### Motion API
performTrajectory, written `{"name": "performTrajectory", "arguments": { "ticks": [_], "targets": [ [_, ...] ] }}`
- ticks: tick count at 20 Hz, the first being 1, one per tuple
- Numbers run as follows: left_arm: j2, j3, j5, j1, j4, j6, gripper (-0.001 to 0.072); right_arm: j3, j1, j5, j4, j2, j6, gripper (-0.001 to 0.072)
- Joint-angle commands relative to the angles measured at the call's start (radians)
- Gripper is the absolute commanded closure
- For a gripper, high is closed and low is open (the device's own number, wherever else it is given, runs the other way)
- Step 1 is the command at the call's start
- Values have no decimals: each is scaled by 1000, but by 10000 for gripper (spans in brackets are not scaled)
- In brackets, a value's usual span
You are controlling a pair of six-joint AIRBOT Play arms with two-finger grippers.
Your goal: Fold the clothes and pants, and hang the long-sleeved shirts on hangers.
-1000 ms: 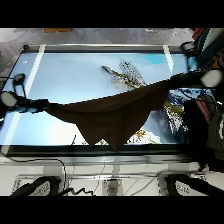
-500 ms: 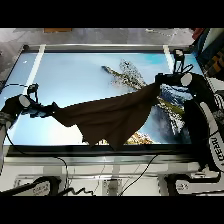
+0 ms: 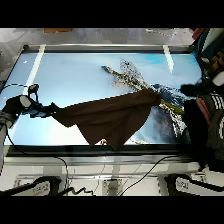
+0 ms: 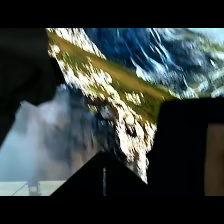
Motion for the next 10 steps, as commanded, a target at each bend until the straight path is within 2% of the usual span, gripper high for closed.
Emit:
{"name": "performTrajectory", "arguments": {
  "ticks": [1, 4, 6, 7, 8, 9, 10],
  "targets": [
    [0, 0, 6, 1, 51, 0, 696, -196, -177, 174, 232, 102, -201, 695],
    [0, 0, 6, 1, 50, 0, 696, -482, -251, 207, 484, 179, -254, 695],
    [0, -1, 6, 1, 50, 0, 696, -628, -236, 171, 634, 187, -253, 679],
    [0, -1, 6, 1, 50, 0, 696, -686, -217, 120, 696, 185, -253, 574],
    [0, -1, 6, 0, 46, 0, 696, -732, -191, 69, 733, 186, -253, 402],
    [0, -1, 6, 0, 46, 0, 696, -765, -157, 14, 750, 185, -251, 308],
    [0, -1, 6, 0, 46, 0, 696, -793, -113, -28, 760, 181, -241, 305]
  ]
}}
